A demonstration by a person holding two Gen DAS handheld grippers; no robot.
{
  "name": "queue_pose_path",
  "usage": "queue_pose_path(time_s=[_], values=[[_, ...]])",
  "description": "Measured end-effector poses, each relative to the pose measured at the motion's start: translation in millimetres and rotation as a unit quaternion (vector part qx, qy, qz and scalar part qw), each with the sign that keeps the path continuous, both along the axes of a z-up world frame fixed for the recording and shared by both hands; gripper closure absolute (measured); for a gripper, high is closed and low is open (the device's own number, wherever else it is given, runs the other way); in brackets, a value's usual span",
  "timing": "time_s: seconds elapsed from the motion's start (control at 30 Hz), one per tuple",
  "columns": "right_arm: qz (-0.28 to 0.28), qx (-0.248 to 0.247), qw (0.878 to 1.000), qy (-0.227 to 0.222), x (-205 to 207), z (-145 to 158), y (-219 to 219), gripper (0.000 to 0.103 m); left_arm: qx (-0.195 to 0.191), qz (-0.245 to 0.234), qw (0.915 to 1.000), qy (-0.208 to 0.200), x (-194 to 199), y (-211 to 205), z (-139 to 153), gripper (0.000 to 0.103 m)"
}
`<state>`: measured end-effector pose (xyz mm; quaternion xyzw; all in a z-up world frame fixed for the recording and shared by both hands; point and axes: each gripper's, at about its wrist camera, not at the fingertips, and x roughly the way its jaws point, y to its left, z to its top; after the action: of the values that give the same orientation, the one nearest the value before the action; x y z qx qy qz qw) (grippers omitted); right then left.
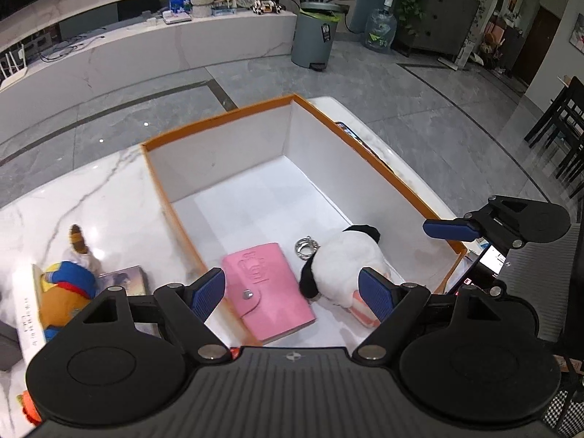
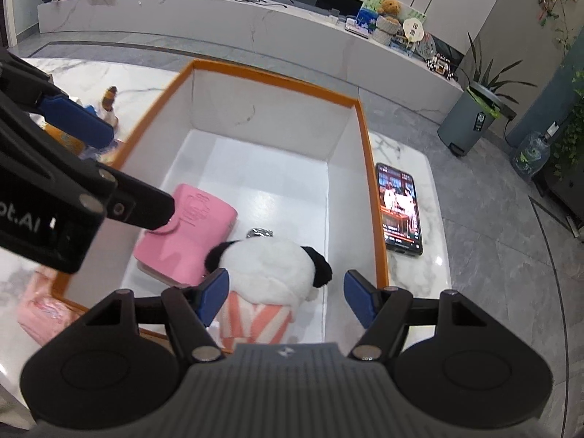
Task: Organize objects
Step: 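Open both tools to drop the wallet and plush toy into the box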
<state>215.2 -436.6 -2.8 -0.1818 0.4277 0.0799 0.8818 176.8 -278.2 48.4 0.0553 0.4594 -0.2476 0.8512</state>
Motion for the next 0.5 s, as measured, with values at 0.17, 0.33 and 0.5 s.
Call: queue_pose_path(time_s=[0.17, 0.33, 0.5], values=[[0.012, -0.004, 1.000, -0.010, -10, 13, 18, 0.032, -0.002, 0.010, 0.9999, -0.011, -5, 19, 11, 0.008], [0.028, -0.010, 0.999, -0.020, -21, 25, 42, 0.032, -0.004, 0.021, 0.9995, -0.021, -10, 43, 18, 0.008], [0.047, -0.015, 0.998, -0.029, -30, 36, 68, 0.031, -0.001, 0.032, 0.9990, -0.031, -13, 73, 20, 0.008]])
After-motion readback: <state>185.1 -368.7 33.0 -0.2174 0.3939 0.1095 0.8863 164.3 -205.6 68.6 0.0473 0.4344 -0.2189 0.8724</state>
